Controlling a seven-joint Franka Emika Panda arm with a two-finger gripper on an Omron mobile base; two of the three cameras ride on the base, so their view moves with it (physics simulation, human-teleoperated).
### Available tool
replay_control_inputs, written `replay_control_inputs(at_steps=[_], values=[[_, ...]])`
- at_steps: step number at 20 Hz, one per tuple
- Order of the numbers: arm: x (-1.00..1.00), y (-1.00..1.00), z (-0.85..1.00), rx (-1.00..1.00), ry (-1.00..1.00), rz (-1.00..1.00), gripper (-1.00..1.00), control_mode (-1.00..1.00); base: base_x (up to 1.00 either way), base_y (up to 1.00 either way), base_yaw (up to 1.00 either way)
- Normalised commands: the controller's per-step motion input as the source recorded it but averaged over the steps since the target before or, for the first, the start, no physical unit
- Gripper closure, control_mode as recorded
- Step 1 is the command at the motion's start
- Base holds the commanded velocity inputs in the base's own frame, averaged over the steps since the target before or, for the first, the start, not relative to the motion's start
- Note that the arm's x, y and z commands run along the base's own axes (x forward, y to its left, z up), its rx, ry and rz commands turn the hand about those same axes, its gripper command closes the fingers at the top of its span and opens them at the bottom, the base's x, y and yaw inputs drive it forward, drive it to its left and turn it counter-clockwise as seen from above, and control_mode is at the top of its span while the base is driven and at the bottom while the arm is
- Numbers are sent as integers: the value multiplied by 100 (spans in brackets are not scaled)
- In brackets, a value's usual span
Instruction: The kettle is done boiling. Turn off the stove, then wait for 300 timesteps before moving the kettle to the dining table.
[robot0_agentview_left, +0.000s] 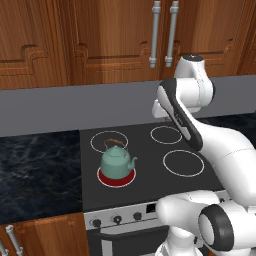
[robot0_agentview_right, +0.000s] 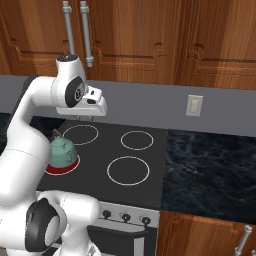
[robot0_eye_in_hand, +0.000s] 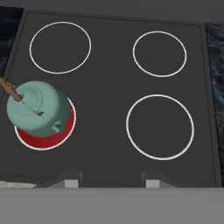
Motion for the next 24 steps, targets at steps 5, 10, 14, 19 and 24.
replay_control_inputs(at_steps=[5,10,14,19,24], values=[[-12,0,0,0,-1,0,-100,-100,0,0,0],[-14,2,0,0,-1,0,-100,-100,0,0,0],[-18,6,0,0,-3,0,-100,-100,0,0,0],[-18,14,0,-1,-5,0,-100,-100,0,0,0],[-19,20,0,-2,-5,0,-100,-100,0,0,0]])
